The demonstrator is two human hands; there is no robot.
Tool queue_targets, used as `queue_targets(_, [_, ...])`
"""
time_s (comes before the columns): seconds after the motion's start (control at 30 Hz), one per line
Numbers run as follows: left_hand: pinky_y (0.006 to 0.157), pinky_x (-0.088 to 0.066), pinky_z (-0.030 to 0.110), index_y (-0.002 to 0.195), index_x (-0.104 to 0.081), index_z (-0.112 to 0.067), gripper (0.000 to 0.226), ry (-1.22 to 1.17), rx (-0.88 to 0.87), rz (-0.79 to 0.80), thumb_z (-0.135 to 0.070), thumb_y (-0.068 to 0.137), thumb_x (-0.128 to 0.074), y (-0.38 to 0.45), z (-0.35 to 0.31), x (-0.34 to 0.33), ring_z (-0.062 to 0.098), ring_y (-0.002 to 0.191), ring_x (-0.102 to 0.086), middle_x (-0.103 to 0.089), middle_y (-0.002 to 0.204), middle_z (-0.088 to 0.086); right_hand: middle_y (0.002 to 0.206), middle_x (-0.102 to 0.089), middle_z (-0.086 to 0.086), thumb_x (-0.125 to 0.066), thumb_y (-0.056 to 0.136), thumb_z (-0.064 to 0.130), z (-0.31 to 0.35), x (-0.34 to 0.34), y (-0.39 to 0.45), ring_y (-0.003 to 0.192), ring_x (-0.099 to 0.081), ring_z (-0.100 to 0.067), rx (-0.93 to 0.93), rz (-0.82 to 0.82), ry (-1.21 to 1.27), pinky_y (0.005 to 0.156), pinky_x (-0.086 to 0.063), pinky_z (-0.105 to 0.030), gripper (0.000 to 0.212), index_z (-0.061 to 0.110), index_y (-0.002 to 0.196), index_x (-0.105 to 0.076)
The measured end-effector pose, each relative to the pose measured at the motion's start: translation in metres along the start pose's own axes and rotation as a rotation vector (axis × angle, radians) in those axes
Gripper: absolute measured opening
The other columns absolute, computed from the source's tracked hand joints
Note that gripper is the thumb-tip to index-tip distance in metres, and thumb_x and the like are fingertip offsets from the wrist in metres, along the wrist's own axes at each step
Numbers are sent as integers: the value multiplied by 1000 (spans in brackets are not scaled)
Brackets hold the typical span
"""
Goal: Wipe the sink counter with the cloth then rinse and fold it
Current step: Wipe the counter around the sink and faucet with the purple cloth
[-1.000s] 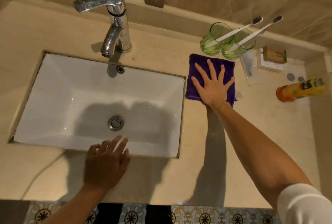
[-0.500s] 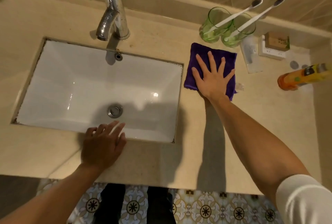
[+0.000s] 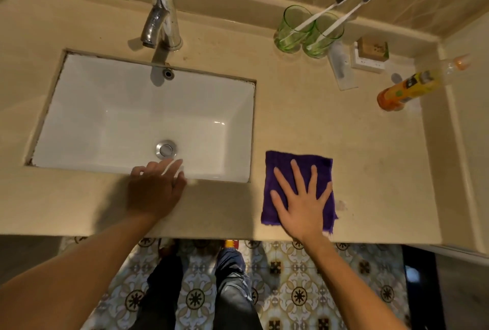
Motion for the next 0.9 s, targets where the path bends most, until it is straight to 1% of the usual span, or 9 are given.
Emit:
queue_targets(0.1, [76,-44,38,116,-73,-22,42,44,-16,-103,-37,97,-40,-3,1,6,29,88,-71,-75,117,5,170,-8,5,-22,100,65,7,-7,-38,155,3,-40,21,27,-21,113,-6,-77,59,50,157,-14])
queue_targets(0.2, [76,-44,37,116,-74,-19,33,31,-66,-265,-34,99,-50,-5,-5,5,27,87,-70,-76,115,6,170,-8,6,-19,100,67,4,-9,-42,156,3,-38,11,82,-8,113,-7,-77,59,50,157,-14])
queue_targets(0.3, [82,-47,39,123,-72,-17,32,-77,-135,-347,-31,98,-57,-11,1,10,27,99,-69,-72,124,8,170,-1,12,-14,99,70,3,-2,-39,156,10,-31,-4,85,25,115,0,-76,58,56,155,-11])
queue_targets(0.37, [88,-47,41,126,-70,-16,34,-114,-162,-364,-28,97,-54,-13,10,18,30,108,-66,-67,131,11,169,3,16,-15,99,70,-3,4,-31,156,12,-24,-55,78,54,116,5,-73,57,57,154,-10])
queue_targets(0.53, [104,-43,48,133,-65,-19,40,34,-136,-348,-27,98,-48,-30,74,35,35,125,-60,-56,147,12,169,2,15,-13,99,68,-5,-5,-25,156,10,-22,-147,57,37,118,1,-70,60,52,156,-8])
queue_targets(0.7, [119,-20,55,151,-44,-25,52,85,-16,-167,-37,100,-38,-39,172,47,37,145,-38,-32,164,9,169,-3,10,-12,99,67,-2,-8,-26,157,3,-25,-150,22,-7,118,0,-70,62,46,158,-13])
queue_targets(0.77, [123,-3,49,156,-32,-29,58,120,60,-93,-44,100,-29,-38,206,51,35,150,-27,-24,167,7,169,-5,9,-11,98,68,0,-8,-25,157,3,-26,-150,14,7,119,-1,-69,65,43,159,-15])
queue_targets(0.83, [118,19,38,158,-23,-35,60,133,149,-58,-51,100,-18,-36,240,51,30,154,-17,-16,169,2,170,-5,8,-9,98,68,4,-9,-25,157,4,-27,-159,8,26,119,-1,-70,67,43,159,-15])
queue_targets(0.9, [116,23,41,158,-16,-41,60,112,213,-15,-54,99,-10,-34,271,43,24,157,-5,-6,171,-5,170,-4,7,-8,98,69,13,-9,-26,157,6,-27,-178,5,38,118,-1,-71,66,44,159,-13])
Point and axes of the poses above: each hand's wrist, its own y-axis towards the middle knuckle, its own x-axis out of the back of the hand, z = x × y, the point moved 7 cm from there along y, towards the middle knuckle
